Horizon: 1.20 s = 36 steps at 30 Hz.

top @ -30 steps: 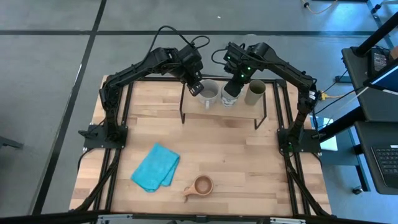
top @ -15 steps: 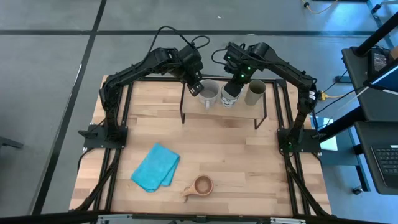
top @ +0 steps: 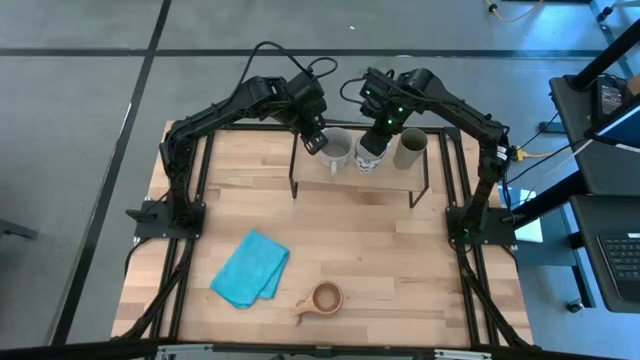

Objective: Stack small to large cups/mugs on shelf
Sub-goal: Remove the blue mug from the shelf

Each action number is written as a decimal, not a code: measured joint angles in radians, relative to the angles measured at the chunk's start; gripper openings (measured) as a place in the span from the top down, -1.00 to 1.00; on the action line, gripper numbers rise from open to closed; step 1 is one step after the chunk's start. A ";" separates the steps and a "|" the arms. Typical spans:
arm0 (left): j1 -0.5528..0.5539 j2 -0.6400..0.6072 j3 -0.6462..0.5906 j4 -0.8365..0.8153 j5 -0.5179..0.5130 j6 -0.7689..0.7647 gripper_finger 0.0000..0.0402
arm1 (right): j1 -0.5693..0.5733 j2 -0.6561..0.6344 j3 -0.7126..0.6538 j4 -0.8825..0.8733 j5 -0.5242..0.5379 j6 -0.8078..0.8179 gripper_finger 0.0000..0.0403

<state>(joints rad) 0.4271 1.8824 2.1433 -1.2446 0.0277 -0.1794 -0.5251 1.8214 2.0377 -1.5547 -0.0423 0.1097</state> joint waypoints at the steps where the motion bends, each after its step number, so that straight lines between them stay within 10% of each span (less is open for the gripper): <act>1: 0.000 0.000 0.000 0.000 0.000 0.000 0.68 | 0.000 0.000 0.000 0.000 -0.010 0.002 0.91; 36: -0.018 0.000 0.000 0.000 0.000 0.006 0.68 | 0.054 -0.001 0.117 -0.018 -0.024 0.070 0.90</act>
<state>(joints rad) 0.4094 1.8824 2.1433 -1.2446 0.0280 -0.1734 -0.4713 1.8202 2.1551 -1.5726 -0.0658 0.1799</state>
